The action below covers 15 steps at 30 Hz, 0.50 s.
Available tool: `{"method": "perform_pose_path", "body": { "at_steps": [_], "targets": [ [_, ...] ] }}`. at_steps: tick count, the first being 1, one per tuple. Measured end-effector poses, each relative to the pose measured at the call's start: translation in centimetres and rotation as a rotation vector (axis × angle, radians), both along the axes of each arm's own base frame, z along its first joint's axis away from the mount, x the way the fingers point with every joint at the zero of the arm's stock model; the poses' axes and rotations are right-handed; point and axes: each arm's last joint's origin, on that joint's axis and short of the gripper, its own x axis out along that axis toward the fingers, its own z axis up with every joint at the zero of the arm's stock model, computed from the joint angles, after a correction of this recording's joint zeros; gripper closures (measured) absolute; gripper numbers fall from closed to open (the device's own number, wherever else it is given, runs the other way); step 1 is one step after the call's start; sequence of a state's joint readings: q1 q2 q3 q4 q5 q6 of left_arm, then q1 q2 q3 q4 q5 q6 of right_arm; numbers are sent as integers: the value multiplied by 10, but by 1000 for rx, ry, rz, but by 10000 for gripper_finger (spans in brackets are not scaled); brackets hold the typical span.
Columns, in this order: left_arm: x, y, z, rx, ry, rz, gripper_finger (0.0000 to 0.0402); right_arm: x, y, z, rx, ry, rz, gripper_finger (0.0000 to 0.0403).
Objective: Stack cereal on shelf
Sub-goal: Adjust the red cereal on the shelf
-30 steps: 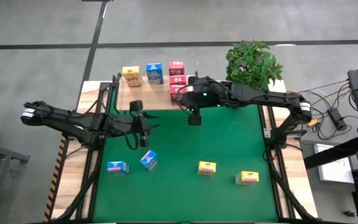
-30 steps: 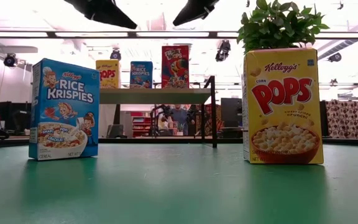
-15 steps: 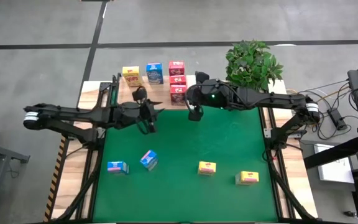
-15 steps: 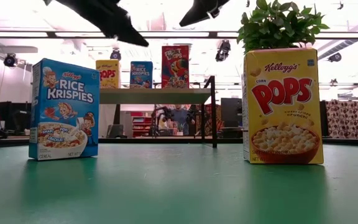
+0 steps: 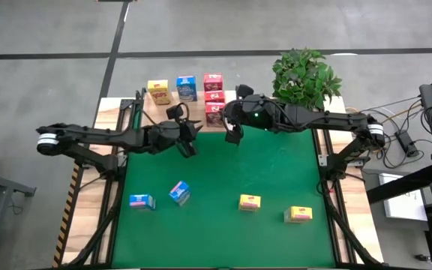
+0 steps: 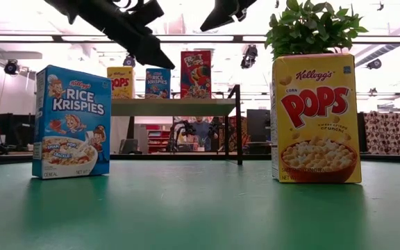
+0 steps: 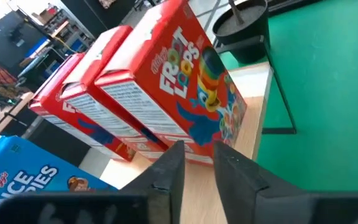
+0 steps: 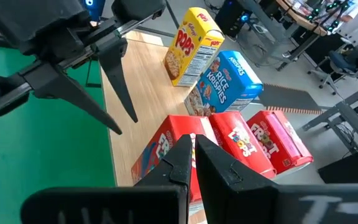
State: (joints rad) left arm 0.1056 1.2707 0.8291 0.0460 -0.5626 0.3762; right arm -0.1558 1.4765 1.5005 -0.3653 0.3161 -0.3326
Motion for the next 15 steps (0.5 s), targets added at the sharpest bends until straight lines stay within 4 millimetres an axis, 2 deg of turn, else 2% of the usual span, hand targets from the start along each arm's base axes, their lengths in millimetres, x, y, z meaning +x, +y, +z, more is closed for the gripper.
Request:
{"method": "perform_pose_path", "body": {
  "at_steps": [7,15],
  "targets": [
    [5,4,-4,19,6,9,397,0,0,-2,4,7,-1,390],
    [7,5,-4,25,-11,12,400,0,0,-3,9,7,-3,390]
  ]
}}
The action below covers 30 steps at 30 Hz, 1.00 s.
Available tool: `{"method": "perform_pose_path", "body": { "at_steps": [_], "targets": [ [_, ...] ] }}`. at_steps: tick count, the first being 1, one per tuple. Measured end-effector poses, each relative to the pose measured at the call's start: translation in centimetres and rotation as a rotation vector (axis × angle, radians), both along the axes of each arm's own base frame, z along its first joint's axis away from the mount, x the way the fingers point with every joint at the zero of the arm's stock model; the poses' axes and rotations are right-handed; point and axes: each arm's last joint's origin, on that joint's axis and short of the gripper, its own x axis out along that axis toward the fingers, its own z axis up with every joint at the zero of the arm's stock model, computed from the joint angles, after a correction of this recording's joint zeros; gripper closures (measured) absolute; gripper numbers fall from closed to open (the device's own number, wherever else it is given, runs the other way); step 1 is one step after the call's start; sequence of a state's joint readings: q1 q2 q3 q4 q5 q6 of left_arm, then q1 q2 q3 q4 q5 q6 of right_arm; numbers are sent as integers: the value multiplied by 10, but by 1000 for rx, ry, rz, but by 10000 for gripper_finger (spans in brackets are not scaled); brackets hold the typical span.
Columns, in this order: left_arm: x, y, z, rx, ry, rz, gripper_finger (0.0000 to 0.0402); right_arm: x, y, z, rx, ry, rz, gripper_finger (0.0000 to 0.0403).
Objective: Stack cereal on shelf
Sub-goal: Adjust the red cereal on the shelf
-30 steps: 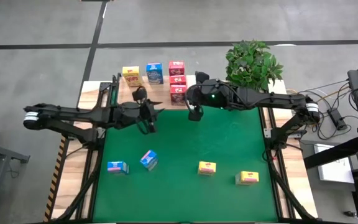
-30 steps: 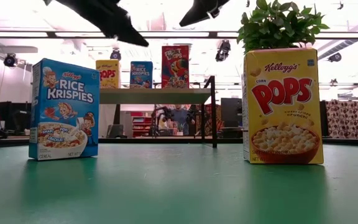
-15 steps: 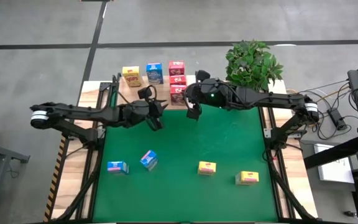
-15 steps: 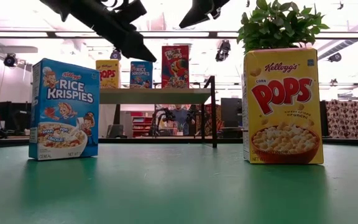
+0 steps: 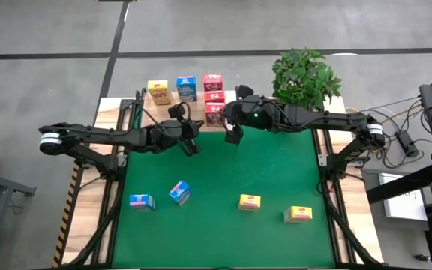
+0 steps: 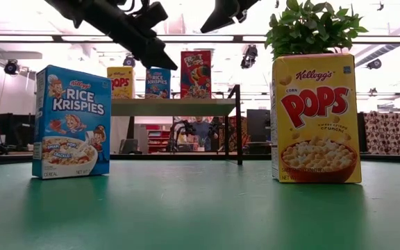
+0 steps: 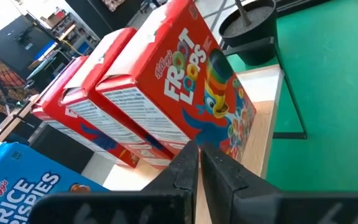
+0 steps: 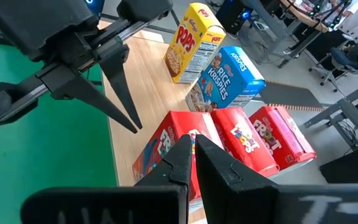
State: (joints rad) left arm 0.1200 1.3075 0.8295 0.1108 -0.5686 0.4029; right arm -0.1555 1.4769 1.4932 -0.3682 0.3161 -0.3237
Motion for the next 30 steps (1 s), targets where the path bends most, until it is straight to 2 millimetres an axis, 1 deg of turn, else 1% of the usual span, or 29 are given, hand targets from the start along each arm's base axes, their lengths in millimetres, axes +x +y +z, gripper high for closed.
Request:
{"method": "perform_pose_path", "body": {
  "at_steps": [11,30],
  "targets": [
    [0,0,1,-3,-13,0,401,0,0,-6,13,14,-4,390],
    [1,-1,1,-33,-38,-25,402,0,-1,-9,11,15,-7,390]
  ]
}}
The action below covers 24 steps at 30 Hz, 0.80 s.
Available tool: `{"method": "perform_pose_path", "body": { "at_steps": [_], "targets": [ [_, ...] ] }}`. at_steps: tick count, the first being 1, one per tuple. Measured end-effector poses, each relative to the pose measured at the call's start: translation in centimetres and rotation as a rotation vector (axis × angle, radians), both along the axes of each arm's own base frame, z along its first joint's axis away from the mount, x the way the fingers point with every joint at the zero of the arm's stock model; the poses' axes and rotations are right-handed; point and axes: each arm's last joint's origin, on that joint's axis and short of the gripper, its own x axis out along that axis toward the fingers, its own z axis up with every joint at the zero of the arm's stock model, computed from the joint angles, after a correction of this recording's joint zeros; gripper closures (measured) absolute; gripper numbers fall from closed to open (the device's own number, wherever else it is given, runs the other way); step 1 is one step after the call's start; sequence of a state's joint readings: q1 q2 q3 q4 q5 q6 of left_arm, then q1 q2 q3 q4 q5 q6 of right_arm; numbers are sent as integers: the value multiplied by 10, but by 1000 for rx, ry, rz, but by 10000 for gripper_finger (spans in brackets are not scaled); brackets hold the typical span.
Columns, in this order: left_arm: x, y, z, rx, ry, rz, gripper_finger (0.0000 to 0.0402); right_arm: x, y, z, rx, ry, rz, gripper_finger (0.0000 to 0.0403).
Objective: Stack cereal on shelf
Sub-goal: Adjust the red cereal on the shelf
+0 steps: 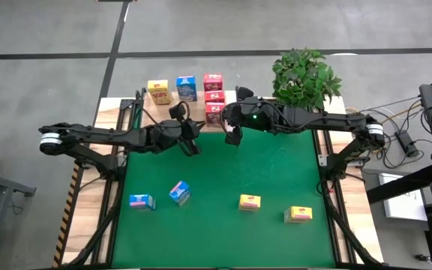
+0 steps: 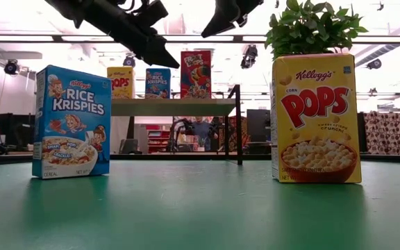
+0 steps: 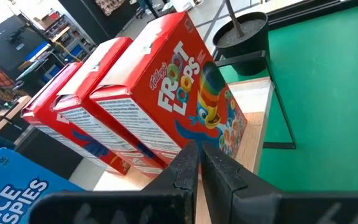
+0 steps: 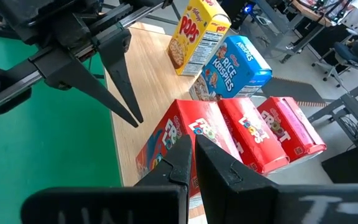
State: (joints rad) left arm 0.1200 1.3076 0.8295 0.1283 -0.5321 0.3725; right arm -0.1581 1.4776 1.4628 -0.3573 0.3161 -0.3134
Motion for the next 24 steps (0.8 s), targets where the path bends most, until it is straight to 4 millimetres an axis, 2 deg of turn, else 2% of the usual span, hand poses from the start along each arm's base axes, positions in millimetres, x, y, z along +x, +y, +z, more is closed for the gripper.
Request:
{"method": "perform_pose_path", "body": {
  "at_steps": [11,24],
  "targets": [
    [-8,-1,3,56,45,85,401,-2,-9,-3,7,4,-31,390],
    [8,7,-13,60,57,104,401,-2,-9,-3,15,-1,-34,390]
  ]
}}
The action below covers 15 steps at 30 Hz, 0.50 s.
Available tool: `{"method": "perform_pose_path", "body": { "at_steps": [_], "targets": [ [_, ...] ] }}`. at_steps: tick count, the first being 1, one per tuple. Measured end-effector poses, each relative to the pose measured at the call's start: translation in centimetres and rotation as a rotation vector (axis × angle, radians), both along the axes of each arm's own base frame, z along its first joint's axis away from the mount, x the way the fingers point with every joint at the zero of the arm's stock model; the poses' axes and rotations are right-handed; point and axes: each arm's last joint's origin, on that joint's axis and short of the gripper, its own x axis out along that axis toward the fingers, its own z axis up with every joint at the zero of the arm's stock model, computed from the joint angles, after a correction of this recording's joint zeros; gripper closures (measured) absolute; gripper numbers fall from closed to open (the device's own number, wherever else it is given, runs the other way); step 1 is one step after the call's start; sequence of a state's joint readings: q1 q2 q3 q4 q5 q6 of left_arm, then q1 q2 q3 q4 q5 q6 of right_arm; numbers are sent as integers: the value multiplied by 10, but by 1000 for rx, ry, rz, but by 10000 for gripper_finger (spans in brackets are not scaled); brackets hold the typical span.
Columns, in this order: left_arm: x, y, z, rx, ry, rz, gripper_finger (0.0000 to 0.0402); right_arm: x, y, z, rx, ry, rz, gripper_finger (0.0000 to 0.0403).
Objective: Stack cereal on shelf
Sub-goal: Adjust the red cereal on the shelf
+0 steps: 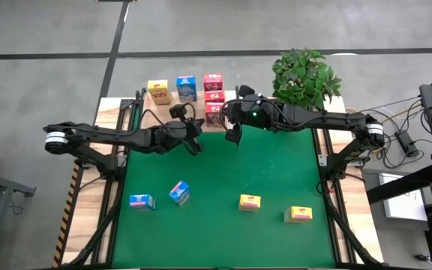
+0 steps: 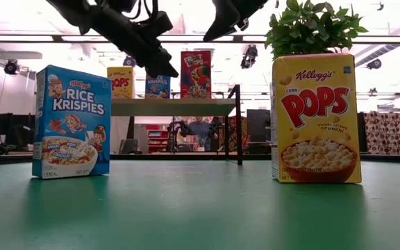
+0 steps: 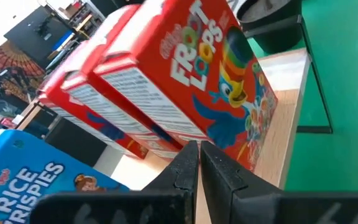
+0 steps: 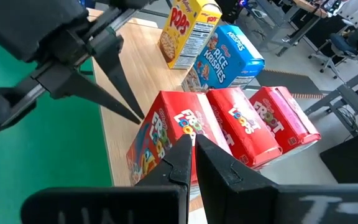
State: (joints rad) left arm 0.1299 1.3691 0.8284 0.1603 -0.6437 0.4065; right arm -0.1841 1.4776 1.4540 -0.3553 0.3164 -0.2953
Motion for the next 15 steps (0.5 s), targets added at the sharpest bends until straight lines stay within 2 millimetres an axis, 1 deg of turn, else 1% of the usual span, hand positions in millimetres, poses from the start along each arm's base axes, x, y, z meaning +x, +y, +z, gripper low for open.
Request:
{"method": "perform_pose_path", "body": {
  "at_steps": [15],
  "targets": [
    [2,-5,-1,-20,-20,-8,401,0,0,0,0,0,0,390]
  ]
}}
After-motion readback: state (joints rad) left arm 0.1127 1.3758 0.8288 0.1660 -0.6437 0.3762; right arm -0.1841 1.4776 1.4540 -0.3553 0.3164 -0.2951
